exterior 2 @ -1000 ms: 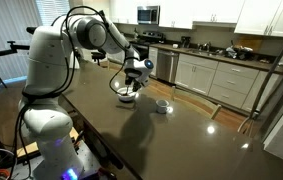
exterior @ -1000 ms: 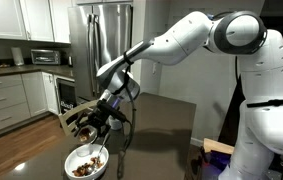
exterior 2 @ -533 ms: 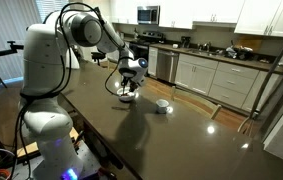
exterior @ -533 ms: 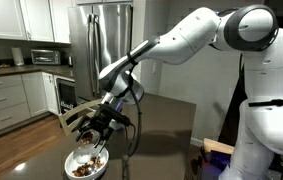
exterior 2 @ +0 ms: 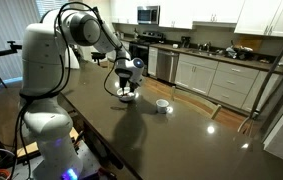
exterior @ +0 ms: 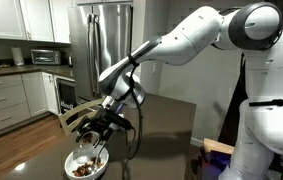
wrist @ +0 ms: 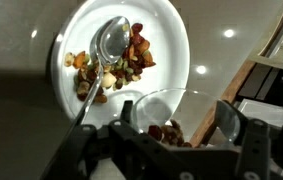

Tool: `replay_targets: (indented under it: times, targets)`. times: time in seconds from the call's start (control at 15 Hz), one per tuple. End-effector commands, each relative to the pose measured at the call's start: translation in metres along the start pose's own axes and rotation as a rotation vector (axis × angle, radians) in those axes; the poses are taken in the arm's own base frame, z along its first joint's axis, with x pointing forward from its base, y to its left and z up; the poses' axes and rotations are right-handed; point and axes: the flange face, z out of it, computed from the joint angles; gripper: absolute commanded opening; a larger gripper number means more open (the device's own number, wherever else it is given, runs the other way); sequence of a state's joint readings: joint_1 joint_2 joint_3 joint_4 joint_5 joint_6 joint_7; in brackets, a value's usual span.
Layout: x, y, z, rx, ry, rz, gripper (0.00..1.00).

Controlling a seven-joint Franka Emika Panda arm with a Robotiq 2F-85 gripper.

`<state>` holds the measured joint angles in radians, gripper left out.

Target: Pour the contents of the glass cup into the white bowl

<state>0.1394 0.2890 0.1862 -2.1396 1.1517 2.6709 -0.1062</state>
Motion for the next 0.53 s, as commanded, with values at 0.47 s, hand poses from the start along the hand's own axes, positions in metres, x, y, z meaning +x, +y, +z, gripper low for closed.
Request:
replay_targets:
  times: [0.47]
  targets:
    - [-0.0049, -0.0019, 0.0040, 0.003, 0.035, -0.029, 0.59]
